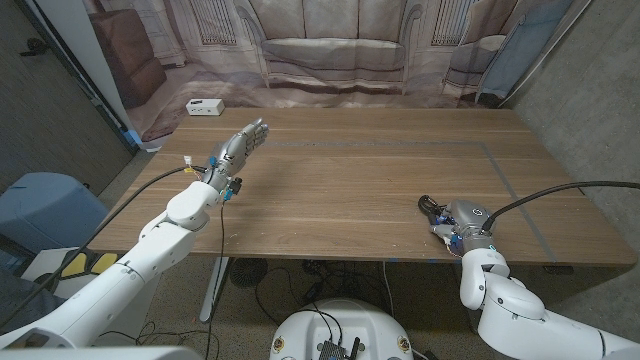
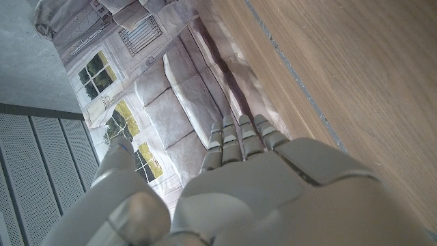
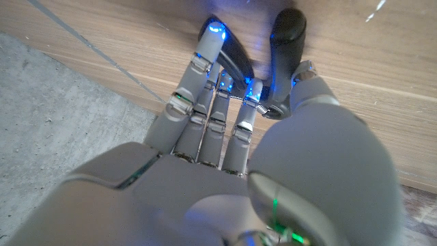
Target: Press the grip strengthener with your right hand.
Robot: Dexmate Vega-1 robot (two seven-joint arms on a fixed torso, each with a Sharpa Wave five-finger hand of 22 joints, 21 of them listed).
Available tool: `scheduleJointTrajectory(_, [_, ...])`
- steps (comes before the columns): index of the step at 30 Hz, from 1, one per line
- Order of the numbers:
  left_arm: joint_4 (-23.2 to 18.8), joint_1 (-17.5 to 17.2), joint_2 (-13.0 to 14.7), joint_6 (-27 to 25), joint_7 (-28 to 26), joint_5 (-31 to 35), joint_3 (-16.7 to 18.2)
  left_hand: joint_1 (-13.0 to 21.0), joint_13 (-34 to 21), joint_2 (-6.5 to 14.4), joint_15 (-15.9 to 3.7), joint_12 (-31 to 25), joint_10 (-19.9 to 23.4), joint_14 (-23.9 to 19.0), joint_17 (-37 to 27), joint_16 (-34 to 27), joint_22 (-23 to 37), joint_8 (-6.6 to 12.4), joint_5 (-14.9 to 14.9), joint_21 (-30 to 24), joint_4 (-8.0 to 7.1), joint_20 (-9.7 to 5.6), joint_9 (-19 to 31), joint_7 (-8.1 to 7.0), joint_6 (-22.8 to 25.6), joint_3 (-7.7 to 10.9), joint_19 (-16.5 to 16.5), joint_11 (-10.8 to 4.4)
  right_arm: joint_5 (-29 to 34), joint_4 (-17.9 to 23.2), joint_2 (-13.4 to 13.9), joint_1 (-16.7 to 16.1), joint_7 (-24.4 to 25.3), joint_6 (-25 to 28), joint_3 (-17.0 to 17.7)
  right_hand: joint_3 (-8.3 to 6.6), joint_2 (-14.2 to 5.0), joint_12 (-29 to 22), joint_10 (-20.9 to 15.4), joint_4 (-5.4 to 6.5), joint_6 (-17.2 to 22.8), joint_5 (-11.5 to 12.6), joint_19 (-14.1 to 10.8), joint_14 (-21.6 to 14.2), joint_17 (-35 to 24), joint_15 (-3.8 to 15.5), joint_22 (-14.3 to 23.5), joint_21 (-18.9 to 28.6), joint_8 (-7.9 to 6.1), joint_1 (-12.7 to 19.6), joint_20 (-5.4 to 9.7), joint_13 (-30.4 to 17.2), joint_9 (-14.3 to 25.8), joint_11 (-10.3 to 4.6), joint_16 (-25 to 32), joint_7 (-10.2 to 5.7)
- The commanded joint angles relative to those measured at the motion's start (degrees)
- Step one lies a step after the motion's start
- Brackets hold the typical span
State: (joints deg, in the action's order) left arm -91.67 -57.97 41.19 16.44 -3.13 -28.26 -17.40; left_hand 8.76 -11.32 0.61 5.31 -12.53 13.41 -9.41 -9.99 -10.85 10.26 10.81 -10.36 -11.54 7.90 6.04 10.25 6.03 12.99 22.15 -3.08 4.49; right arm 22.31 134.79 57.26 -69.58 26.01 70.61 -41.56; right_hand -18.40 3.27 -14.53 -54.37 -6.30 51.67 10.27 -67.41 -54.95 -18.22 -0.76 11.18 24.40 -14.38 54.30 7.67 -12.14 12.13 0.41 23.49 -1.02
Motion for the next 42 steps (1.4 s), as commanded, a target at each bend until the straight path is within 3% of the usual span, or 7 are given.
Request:
scheduleJointTrajectory(1, [-0.24, -0.23, 0.11, 0.04, 0.01, -0.02, 0.03, 0.82, -0.28, 0.01, -0.21, 0.16, 0.27, -0.42, -0.27, 0.08, 0.12, 0.09, 0.18, 0.15, 0.01, 0.46, 0.18, 0.01, 0.3, 0.38, -0.02, -0.1, -2.33, -0.11, 0.65, 1.91, 0.19, 1.78, -2.29, 0.48, -10.51, 0.22, -0.03, -0.16, -0.12, 0.43, 0.53, -8.13, -0.21, 12.17, 0.1, 0.35, 0.34, 10.03, -0.18, -0.19, 0.1, -0.31, -0.31, 0.4])
scheduleJointTrajectory(10, [-0.07, -0.35, 0.12, 0.21, 0.09, -0.12, 0.12, 0.85, -0.28, 0.02, -0.23, 0.15, 0.3, -0.38, -0.27, 0.09, 0.12, 0.09, 0.18, 0.15, 0.01, 0.48, 0.18, -0.02, 0.32, 0.38, -0.02, -0.04, -1.49, 0.17, 0.7, 4.01, 1.42, 4.31, -5.23, 2.66, -8.36, 1.14, 1.57, 0.36, -1.64, 0.22, 0.49, -5.51, -0.23, 10.64, -0.05, 0.85, 1.3, 7.06, -0.72, -0.2, 0.0, -1.06, -1.78, -0.07])
scheduleJointTrajectory(16, [0.13, -0.38, 0.01, 0.48, 0.17, -0.23, 0.17, 0.87, -0.28, 0.02, -0.24, 0.13, 0.36, -0.41, -0.27, 0.07, 0.12, 0.07, 0.18, 0.13, 0.01, 0.47, 0.18, -0.05, 0.25, 0.38, -0.05, 0.0, -0.98, 0.86, 1.44, 6.17, 1.1, 6.71, -8.1, 5.85, -5.34, 2.42, 4.4, 1.9, -4.64, -0.2, 0.43, -3.49, -0.01, 9.22, -0.21, 1.21, 2.62, 1.64, -1.42, -0.22, -0.11, -2.0, -3.19, -1.11])
scheduleJointTrajectory(20, [0.3, -0.39, -0.06, 0.6, 0.29, -0.34, 0.16, 0.89, -0.28, 0.03, -0.25, 0.16, 0.28, -0.43, -0.27, 0.07, 0.12, 0.1, 0.18, 0.13, 0.02, 0.49, 0.18, -0.03, 0.33, 0.39, -0.05, -0.1, -0.59, 1.03, 1.47, 7.57, 1.47, 8.61, -9.97, 6.96, -4.08, 3.29, 7.05, 2.35, -6.54, -0.11, 1.48, -1.42, 0.39, 8.95, -0.31, 0.88, 3.18, -0.61, -1.93, -0.26, -0.15, -2.76, -4.69, -1.78])
scheduleJointTrajectory(31, [0.3, -0.72, 0.02, 0.66, 0.33, -0.56, 0.28, 0.93, -0.28, 0.07, -0.21, 0.14, 0.34, -0.45, -0.26, 0.06, 0.12, 0.1, 0.18, 0.12, 0.02, 0.54, 0.18, -0.04, 0.33, 0.41, -0.06, -0.08, 3.65, 1.58, 1.39, 7.18, -1.33, 9.37, -10.34, 8.17, -3.24, 3.91, 11.9, 2.77, -9.79, 0.25, 4.54, 3.53, -0.13, 6.17, -0.44, -0.37, 3.5, -3.51, -4.31, -0.63, -0.1, -2.18, -6.89, -2.99])
scheduleJointTrajectory(37, [0.19, -0.95, 0.05, 0.76, 0.3, -0.65, 0.36, 0.96, -0.28, 0.1, -0.22, 0.11, 0.4, -0.42, -0.26, 0.07, 0.12, 0.11, 0.18, 0.12, 0.02, 0.57, 0.18, -0.01, 0.35, 0.43, -0.06, -0.08, 8.15, 1.59, 0.97, 6.07, -3.92, 9.37, -9.9, 8.6, -3.14, 3.87, 13.07, 3.0, -10.72, 0.25, 5.47, 4.69, -0.25, 5.24, -0.47, -0.82, 3.45, -4.67, -4.98, -0.68, -0.06, -2.25, -7.4, -4.64])
scheduleJointTrajectory(42, [0.17, -1.07, 0.09, 0.84, 0.33, -0.71, 0.44, 1.0, -0.28, 0.13, -0.18, 0.11, 0.42, -0.42, -0.26, 0.07, 0.12, 0.07, 0.19, 0.12, 0.03, 0.59, 0.18, -0.07, 0.26, 0.45, -0.05, -0.11, 12.25, 1.6, 0.27, 4.75, -6.39, 9.37, -9.02, 8.9, -2.9, 4.12, 15.89, 2.8, -12.07, 0.36, 7.64, 7.61, -0.17, 3.66, -0.55, -1.86, 3.46, -5.38, -6.55, -0.76, -0.02, -2.26, -8.73, -5.71])
